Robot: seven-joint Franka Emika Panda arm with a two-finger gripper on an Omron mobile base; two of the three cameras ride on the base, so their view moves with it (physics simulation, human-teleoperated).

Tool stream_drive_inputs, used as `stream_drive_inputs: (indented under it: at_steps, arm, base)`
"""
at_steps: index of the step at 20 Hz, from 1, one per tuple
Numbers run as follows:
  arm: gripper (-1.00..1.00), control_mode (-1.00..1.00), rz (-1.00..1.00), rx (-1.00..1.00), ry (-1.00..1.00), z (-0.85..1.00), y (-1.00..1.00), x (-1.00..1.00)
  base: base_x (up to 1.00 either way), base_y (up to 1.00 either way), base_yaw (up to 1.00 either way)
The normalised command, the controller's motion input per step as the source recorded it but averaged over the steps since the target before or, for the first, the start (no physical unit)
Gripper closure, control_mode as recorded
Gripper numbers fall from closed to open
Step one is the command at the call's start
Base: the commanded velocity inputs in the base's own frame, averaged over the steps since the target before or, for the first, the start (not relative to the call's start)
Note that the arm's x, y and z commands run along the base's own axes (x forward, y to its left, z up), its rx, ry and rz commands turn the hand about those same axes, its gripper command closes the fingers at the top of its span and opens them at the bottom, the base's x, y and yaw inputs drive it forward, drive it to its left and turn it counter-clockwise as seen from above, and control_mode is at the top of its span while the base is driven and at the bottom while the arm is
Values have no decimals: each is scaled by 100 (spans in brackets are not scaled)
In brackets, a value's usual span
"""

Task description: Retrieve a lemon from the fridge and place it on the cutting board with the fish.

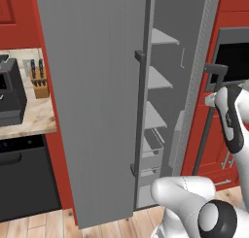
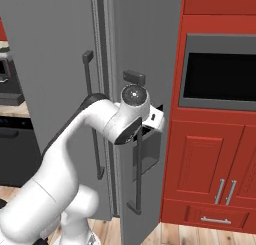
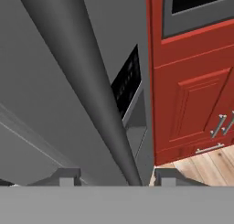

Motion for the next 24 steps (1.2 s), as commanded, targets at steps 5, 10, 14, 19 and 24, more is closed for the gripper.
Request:
stream_drive_inputs:
  at_steps: [5, 10, 14, 19, 24]
  arm:
    - [-100, -100, -15, -18, 25, 51, 13, -41]
    - [-100, -100, -8, -44, 30, 33, 74, -19]
    - [-100, -100, 0, -52, 28, 19, 92, -17]
    - [-100, -100, 0, -44, 22, 11, 86, -21]
    - [-100, -100, 0, -31, 27, -7, 55, 0]
  base:
    - [0, 0, 0]
    - [0, 0, 0]
    - [0, 0, 0]
    - [0, 0, 0]
    - [0, 0, 0]
